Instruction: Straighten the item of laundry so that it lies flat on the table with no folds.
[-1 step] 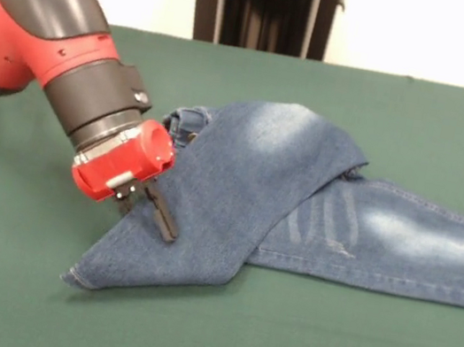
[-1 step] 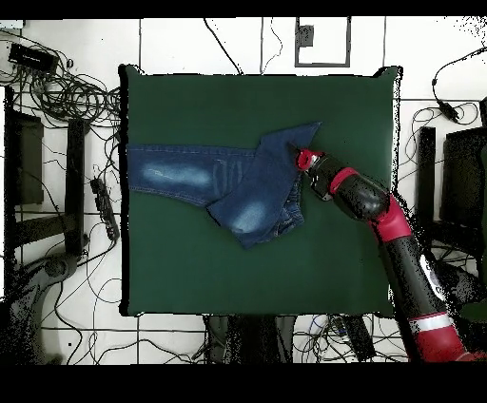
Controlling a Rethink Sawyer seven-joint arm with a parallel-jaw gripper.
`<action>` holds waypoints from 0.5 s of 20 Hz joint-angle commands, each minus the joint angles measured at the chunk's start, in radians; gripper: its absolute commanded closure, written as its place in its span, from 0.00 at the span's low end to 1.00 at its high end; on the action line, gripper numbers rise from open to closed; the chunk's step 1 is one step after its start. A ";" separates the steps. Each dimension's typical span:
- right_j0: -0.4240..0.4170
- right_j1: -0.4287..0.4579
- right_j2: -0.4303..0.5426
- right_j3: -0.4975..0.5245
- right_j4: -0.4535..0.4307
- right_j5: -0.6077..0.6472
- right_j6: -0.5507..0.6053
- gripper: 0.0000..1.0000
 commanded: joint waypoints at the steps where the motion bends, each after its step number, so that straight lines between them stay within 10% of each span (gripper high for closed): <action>1: 0.072 0.003 -0.019 0.016 -0.006 -0.014 -0.112 1.00; 10: 0.083 -0.111 -0.063 0.050 -0.033 -0.056 -0.029 1.00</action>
